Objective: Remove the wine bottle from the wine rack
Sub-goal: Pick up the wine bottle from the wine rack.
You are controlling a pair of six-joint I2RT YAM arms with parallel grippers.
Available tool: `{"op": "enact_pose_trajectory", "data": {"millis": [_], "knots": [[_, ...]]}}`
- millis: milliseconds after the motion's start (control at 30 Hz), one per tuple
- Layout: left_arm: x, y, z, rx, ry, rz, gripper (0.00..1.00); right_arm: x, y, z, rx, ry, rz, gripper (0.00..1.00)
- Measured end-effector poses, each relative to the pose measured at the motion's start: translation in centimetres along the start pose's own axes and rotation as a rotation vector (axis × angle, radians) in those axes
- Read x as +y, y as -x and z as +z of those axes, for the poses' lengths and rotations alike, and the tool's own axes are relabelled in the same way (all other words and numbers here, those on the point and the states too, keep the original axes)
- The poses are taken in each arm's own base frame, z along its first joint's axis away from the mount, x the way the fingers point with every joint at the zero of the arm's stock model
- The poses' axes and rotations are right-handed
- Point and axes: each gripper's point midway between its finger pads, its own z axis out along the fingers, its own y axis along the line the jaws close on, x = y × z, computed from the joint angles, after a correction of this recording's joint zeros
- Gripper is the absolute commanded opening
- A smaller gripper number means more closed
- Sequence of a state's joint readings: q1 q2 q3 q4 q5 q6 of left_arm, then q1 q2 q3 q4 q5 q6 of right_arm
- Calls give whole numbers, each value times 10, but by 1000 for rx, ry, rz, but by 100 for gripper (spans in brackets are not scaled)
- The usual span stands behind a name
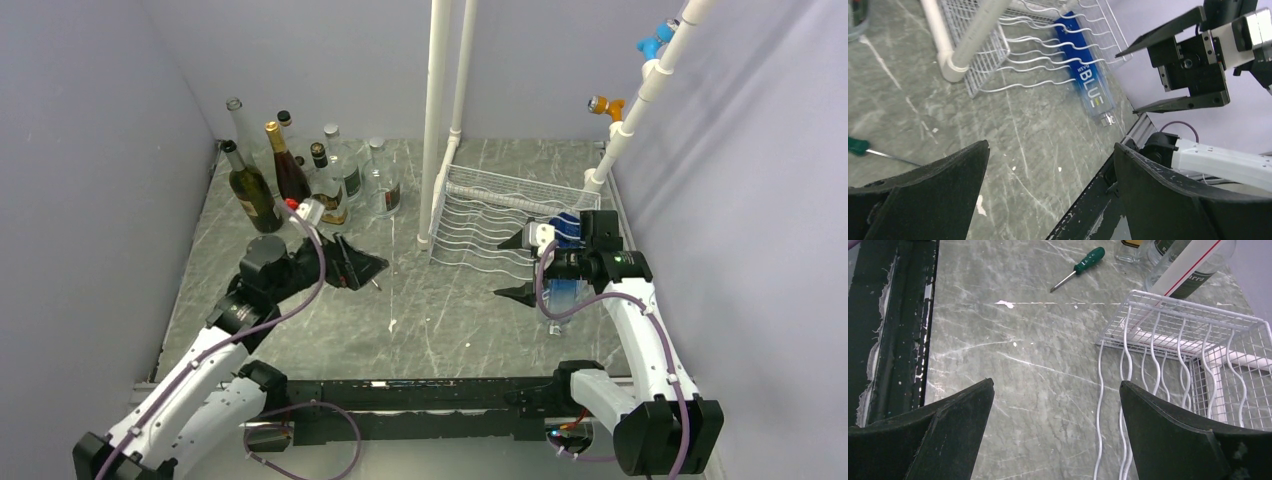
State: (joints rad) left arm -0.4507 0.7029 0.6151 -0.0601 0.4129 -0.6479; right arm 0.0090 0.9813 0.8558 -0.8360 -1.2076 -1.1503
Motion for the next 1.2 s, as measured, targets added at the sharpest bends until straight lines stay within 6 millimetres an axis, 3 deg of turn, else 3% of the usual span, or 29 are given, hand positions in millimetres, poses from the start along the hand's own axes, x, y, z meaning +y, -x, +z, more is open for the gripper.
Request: {"op": "enact_pose_trajectory", "data": {"millis": [767,1200], "knots": [[-62,-89,80,194,-215,56,100,-25,3,-8,7,-106,76,100],[-78,-138,126,243,-279,51,100,-39,3,-13,24,-174,111,100]]}}
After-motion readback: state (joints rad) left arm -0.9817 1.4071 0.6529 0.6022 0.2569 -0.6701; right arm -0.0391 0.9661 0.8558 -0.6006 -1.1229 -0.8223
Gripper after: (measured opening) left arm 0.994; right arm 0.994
